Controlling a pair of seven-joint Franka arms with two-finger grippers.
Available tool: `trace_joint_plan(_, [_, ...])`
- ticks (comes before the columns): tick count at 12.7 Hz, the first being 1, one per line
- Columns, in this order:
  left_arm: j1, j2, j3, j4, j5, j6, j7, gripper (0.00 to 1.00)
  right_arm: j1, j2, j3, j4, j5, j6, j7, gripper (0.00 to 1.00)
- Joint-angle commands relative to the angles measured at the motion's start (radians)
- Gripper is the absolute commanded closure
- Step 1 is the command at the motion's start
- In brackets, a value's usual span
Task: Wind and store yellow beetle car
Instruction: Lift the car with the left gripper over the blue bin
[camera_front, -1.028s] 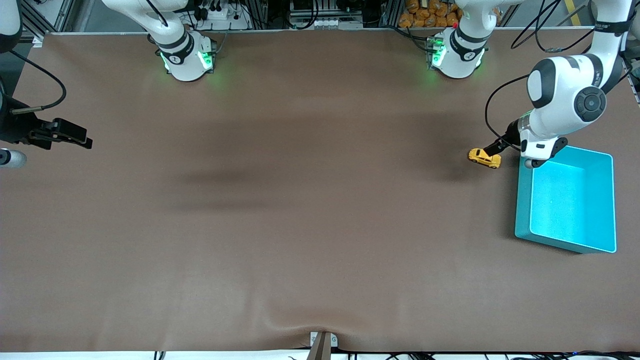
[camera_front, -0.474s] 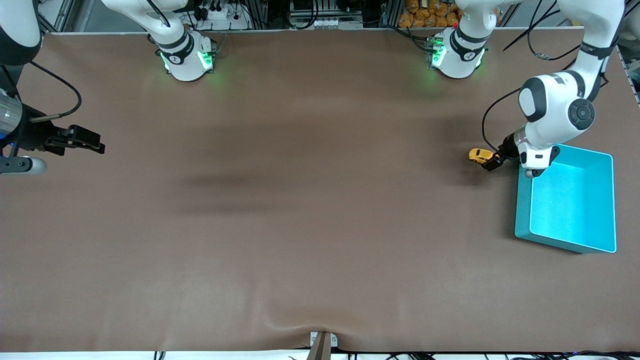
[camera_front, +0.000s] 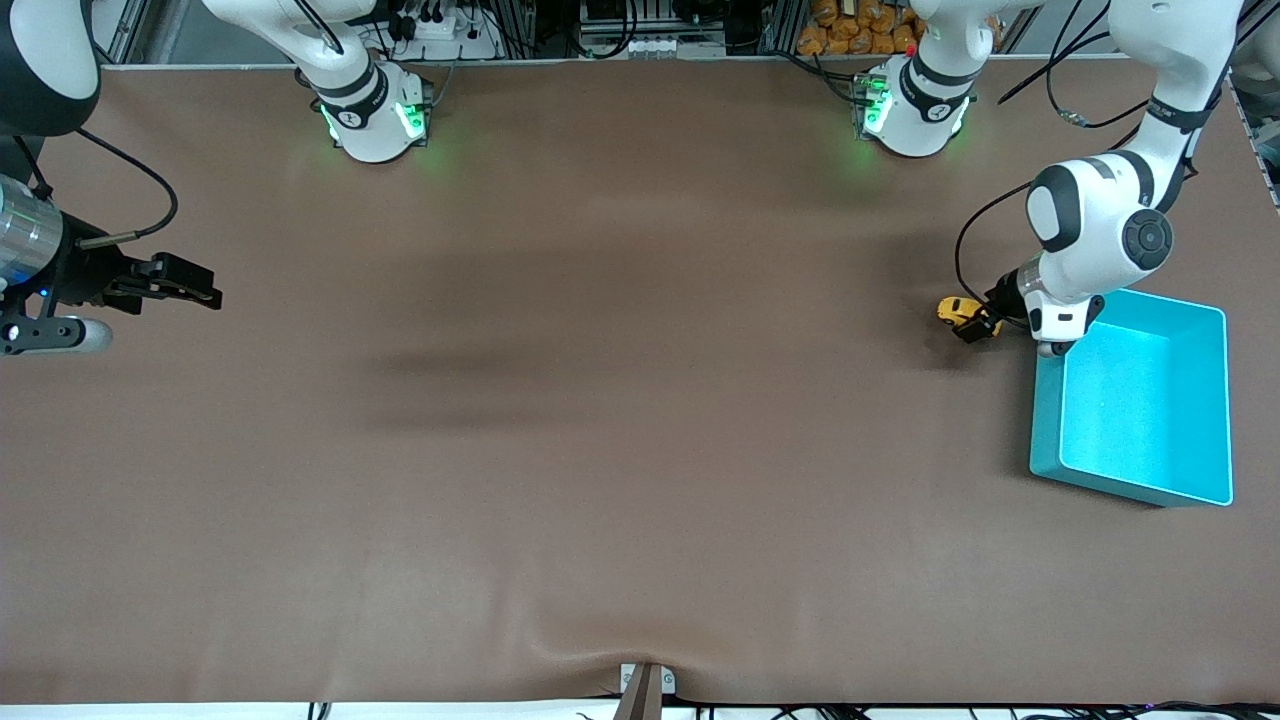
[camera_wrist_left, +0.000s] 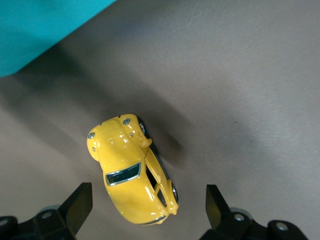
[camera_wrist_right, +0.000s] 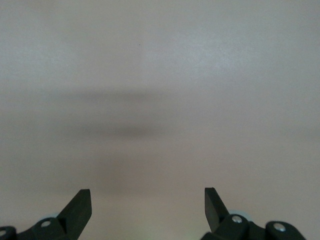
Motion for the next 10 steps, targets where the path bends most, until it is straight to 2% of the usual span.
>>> trace_joint_plan(1, [0.002,0.022,-0.006,-0.007,-0.018,0.036,-0.011,0.0,0.013,-0.005,-0.004,-0.003,-0.01,0.008,0.002,0.0])
trace_joint_plan(2, [0.002,0.035,-0.006,-0.007,-0.018,0.051,-0.013,0.2,0.015,-0.005,-0.004,-0.003,-0.01,0.008,0.002,0.0])
trace_joint_plan(3, [0.002,0.042,-0.006,-0.004,-0.018,0.053,-0.013,0.57,0.016,-0.005,-0.004,-0.002,-0.01,0.008,0.002,0.0])
trace_joint_plan(4, [0.003,0.042,-0.006,-0.003,-0.018,0.053,-0.013,0.86,0.016,-0.005,-0.004,-0.002,-0.01,0.009,0.002,0.0])
trace_joint_plan(5, [0.006,0.041,-0.006,0.0,-0.018,0.053,-0.011,1.0,0.016,-0.005,-0.004,-0.002,-0.01,0.008,0.002,0.0])
trace_joint_plan(10, [0.008,-0.026,-0.006,0.054,-0.018,-0.008,-0.004,1.0,0.018,-0.001,-0.004,-0.002,-0.01,0.008,0.002,0.0])
